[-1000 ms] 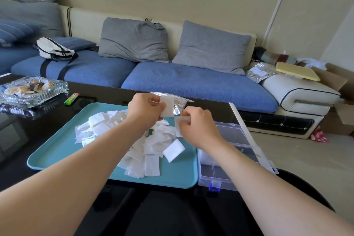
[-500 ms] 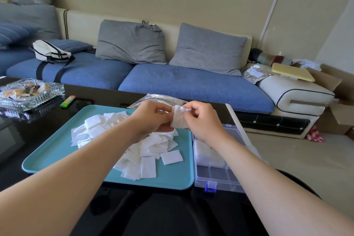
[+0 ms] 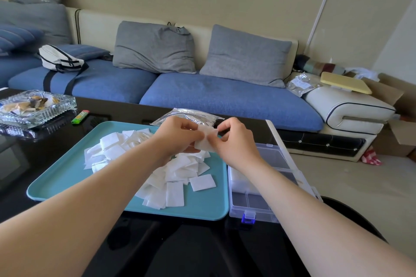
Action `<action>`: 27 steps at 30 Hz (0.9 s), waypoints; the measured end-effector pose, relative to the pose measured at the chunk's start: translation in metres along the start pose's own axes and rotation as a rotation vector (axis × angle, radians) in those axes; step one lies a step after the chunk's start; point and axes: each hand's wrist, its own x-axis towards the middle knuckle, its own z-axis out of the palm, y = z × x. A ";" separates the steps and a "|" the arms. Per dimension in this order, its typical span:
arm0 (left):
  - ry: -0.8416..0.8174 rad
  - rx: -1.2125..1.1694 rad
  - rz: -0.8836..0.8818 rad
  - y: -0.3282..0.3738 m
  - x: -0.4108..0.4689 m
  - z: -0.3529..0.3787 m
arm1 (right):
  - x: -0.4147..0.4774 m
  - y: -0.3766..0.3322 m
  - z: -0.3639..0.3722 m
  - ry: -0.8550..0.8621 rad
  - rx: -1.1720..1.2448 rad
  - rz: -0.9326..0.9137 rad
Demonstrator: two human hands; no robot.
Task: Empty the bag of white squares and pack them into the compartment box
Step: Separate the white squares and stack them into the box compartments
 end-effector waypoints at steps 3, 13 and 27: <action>0.095 0.051 -0.017 -0.003 0.004 -0.003 | -0.005 -0.001 0.007 -0.043 -0.228 0.023; 0.083 0.044 -0.041 -0.009 0.012 -0.012 | -0.016 -0.005 0.014 -0.684 -0.566 -0.141; -0.002 0.004 -0.038 -0.018 0.021 -0.011 | -0.001 -0.011 -0.014 -0.466 0.246 0.144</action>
